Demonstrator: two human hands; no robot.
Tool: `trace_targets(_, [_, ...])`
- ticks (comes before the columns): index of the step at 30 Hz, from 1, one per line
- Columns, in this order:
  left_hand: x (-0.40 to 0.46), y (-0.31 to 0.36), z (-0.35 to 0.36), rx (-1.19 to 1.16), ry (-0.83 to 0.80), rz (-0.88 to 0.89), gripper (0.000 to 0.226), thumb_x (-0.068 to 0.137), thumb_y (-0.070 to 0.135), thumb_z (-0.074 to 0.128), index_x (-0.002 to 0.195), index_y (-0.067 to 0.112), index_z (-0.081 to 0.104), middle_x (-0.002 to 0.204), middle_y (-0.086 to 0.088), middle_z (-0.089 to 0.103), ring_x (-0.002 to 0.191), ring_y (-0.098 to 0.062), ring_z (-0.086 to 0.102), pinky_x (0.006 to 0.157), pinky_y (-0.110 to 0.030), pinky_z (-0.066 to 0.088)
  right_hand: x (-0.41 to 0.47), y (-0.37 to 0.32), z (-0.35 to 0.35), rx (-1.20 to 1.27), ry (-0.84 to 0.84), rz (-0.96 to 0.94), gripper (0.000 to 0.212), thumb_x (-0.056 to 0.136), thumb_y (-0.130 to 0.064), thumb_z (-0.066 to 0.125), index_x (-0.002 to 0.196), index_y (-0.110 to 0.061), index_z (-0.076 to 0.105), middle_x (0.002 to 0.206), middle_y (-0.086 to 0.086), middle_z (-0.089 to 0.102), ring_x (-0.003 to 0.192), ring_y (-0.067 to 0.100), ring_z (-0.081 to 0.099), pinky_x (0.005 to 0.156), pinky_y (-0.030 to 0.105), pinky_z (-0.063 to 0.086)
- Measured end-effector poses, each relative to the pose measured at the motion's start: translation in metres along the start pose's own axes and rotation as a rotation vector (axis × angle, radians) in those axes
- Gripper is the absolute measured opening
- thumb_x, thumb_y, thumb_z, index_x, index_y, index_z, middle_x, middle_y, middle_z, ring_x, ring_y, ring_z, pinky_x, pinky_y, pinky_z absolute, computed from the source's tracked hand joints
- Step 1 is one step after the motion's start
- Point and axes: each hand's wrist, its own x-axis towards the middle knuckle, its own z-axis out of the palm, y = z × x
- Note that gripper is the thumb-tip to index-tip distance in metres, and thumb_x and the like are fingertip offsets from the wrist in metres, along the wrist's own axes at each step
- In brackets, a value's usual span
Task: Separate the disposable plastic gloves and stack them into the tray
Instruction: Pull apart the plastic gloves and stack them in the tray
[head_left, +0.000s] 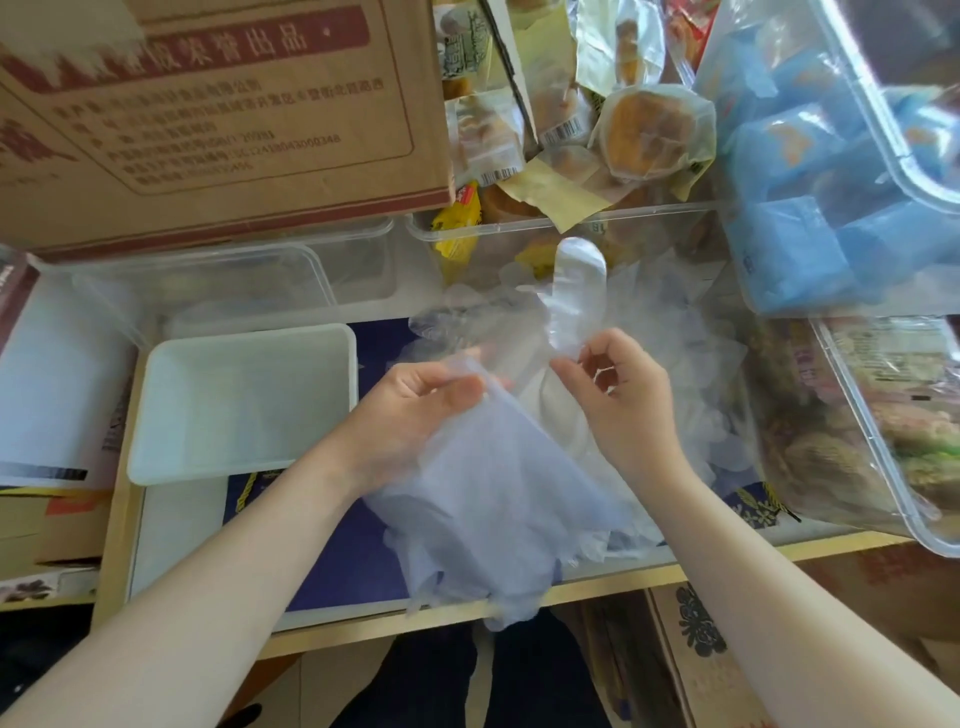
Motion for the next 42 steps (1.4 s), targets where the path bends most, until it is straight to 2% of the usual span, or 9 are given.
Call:
trace_targets(5, [-0.007,0.005,0.010,-0.009,-0.122,0.029,0.020,0.070,0.037,0.072,0.083,0.023,0.078,0.129,0.016,0.058,0.120,-0.009,0.054,0.088,-0.024,0.049,-0.001,-0.011,0.013,-0.141,0.090,-0.025,0.037,0.081,-0.012,0.071,0.064,-0.027,0.041,0.062,-0.014,0.048,0.054,0.005,0.043,0.053,0.016,0.033])
trace_targets(10, [-0.006,-0.005,0.007,0.037,0.087,0.039,0.021,0.083,0.033,0.060,0.096,0.028,0.075,0.116,0.006,0.068,0.111,-0.016,0.061,0.104,-0.046,0.042,-0.003,-0.017,0.015,-0.133,0.013,-0.063,0.024,0.078,-0.016,0.074,0.076,-0.026,0.052,0.071,-0.018,0.052,0.062,0.001,0.046,0.061,0.015,0.036])
trace_targets(15, [-0.006,-0.002,-0.004,-0.101,0.235,0.087,0.025,0.080,0.027,0.054,0.091,0.018,0.075,0.102,0.007,0.072,0.093,-0.009,0.066,0.080,-0.024,0.053,-0.020,0.006,0.006,0.058,0.042,0.385,0.080,0.078,-0.032,0.072,0.143,-0.021,0.027,0.144,-0.004,0.034,0.131,0.011,0.032,0.110,0.029,0.027])
trace_targets(18, [-0.010,-0.001,-0.010,-0.139,0.274,0.106,0.026,0.081,0.028,0.051,0.088,0.023,0.076,0.094,0.012,0.073,0.086,-0.001,0.066,0.071,-0.014,0.050,-0.031,0.012,0.009,0.536,-0.051,0.732,0.066,0.080,-0.030,0.064,0.138,-0.013,0.038,0.134,0.008,0.052,0.117,0.019,0.054,0.100,0.034,0.044])
trace_targets(23, [-0.018,0.004,-0.013,-0.086,0.274,0.121,0.029,0.085,0.030,0.046,0.104,0.020,0.066,0.092,0.015,0.072,0.083,0.001,0.065,0.069,-0.013,0.050,-0.031,0.011,0.024,0.768,-0.191,0.682,0.016,0.086,-0.014,0.057,0.102,-0.014,0.061,0.100,0.000,0.067,0.092,0.017,0.060,0.080,0.027,0.049])
trace_targets(28, [-0.024,0.012,-0.014,-0.190,0.294,0.122,0.032,0.093,0.025,0.045,0.089,0.029,0.076,0.098,0.014,0.072,0.083,-0.001,0.066,0.067,-0.016,0.052,-0.011,0.005,0.034,0.781,-0.103,0.767,0.057,0.089,-0.026,0.060,0.139,-0.011,0.037,0.140,0.007,0.045,0.125,0.020,0.048,0.109,0.035,0.036])
trace_targets(30, [-0.028,0.017,-0.012,-0.251,0.287,0.113,0.032,0.092,0.027,0.046,0.086,0.032,0.077,0.104,0.013,0.071,0.088,-0.001,0.067,0.069,-0.016,0.053,-0.012,-0.002,0.038,0.838,-0.223,0.780,0.047,0.089,-0.030,0.054,0.130,-0.007,0.048,0.128,0.010,0.059,0.116,0.019,0.057,0.103,0.034,0.042])
trace_targets(34, [-0.033,0.026,-0.013,-0.282,0.282,0.077,0.025,0.092,0.029,0.047,0.100,0.023,0.070,0.105,0.008,0.071,0.093,-0.008,0.068,0.073,-0.020,0.055,-0.010,-0.018,0.042,0.900,-0.168,0.707,0.027,0.095,-0.010,0.047,0.075,-0.011,0.064,0.063,0.001,0.067,0.054,0.010,0.063,0.052,0.018,0.050])
trace_targets(42, [-0.005,0.013,-0.055,0.352,0.832,0.188,0.030,0.095,0.023,0.052,0.066,0.016,0.052,0.063,-0.002,0.043,0.060,-0.009,0.036,0.059,-0.029,0.031,0.012,-0.029,-0.006,0.296,0.200,0.610,0.036,0.097,-0.013,0.043,0.060,-0.010,0.048,0.035,-0.004,0.046,0.027,0.007,0.033,0.034,0.013,0.023])
